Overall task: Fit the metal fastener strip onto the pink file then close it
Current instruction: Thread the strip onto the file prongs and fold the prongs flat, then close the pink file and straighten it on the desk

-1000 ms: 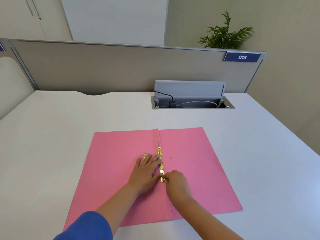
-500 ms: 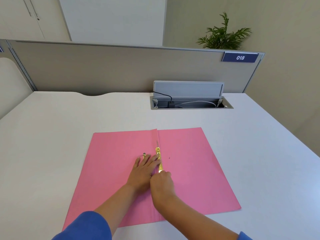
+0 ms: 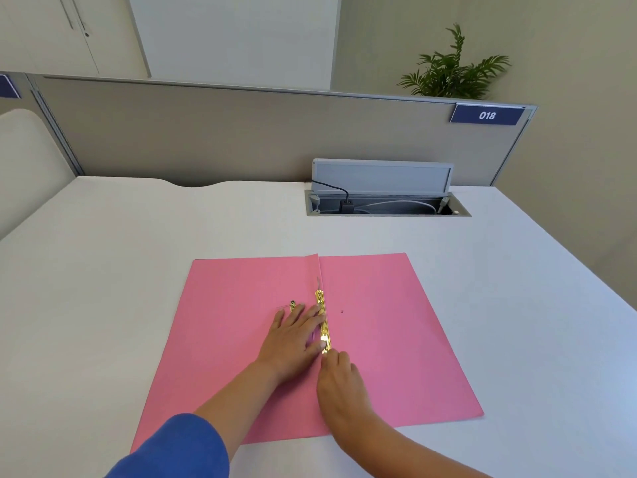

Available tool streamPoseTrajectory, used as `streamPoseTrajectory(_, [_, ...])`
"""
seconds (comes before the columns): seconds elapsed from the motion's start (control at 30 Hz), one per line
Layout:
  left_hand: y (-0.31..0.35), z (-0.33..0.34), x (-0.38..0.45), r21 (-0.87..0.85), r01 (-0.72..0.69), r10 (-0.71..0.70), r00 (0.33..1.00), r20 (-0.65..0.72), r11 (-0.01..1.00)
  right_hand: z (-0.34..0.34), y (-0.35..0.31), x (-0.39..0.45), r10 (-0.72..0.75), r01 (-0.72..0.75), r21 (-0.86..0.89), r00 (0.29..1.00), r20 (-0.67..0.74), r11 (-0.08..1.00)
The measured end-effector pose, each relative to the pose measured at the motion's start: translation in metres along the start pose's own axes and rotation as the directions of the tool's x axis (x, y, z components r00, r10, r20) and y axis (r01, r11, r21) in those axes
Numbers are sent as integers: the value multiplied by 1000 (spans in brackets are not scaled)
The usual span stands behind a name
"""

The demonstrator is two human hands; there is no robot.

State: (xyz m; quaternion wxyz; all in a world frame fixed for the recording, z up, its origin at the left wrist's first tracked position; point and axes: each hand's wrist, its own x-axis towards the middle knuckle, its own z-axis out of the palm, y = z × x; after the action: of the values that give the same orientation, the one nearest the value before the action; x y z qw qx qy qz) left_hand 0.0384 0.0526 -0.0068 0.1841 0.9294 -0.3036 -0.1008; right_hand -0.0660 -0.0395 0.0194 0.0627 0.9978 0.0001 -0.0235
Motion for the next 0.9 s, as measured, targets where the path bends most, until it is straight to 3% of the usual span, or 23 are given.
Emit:
streamPoseTrajectory(0.17, [0, 1, -1, -5, -2, 2, 1000, -8, 1000, 1, 23, -10, -60, 60, 216, 998, -4, 975])
streamPoseTrajectory(0.27, [-3, 1, -2, -25, -13, 13, 1000, -11, 1000, 11, 43, -11, -26, 4, 553, 999, 32, 833])
streamPoseTrajectory(0.33, [-7, 0, -4, -80, -34, 33, 999, -22, 996, 15, 57, -11, 69, -71, 682, 997, 30, 728])
streamPoseTrajectory(0.4, [-10, -2, -7, -160, -46, 35, 997, -71, 986, 19, 71, -10, 136, -144, 618, 989, 60, 773])
streamPoseTrajectory(0.5, [-12, -7, -11, -246, 12, -72, 970, -234, 969, 25, 83, -11, 136, -219, 419, 966, 218, 881])
streamPoseTrajectory(0.6, [-20, -18, -15, -198, 149, -218, 893, -394, 969, 25, 84, -11, 87, -204, 403, 953, 289, 892])
streamPoseTrajectory(0.7, [-38, -35, -19, -115, 413, -418, 787, -454, 903, 22, 85, -7, 86, -210, 389, 946, 314, 897])
streamPoseTrajectory(0.8, [-59, -53, -27, -151, 742, -743, 588, -320, 653, 19, 83, 0, 82, -208, 382, 944, 319, 900])
streamPoseTrajectory(0.87, [-70, -61, -33, -154, 850, -856, 467, -220, 503, 18, 82, 4, 83, -207, 376, 944, 320, 903])
streamPoseTrajectory(0.9, [-74, -63, -35, -159, 868, -876, 440, -197, 471, 18, 82, 6, 83, -206, 373, 944, 320, 905])
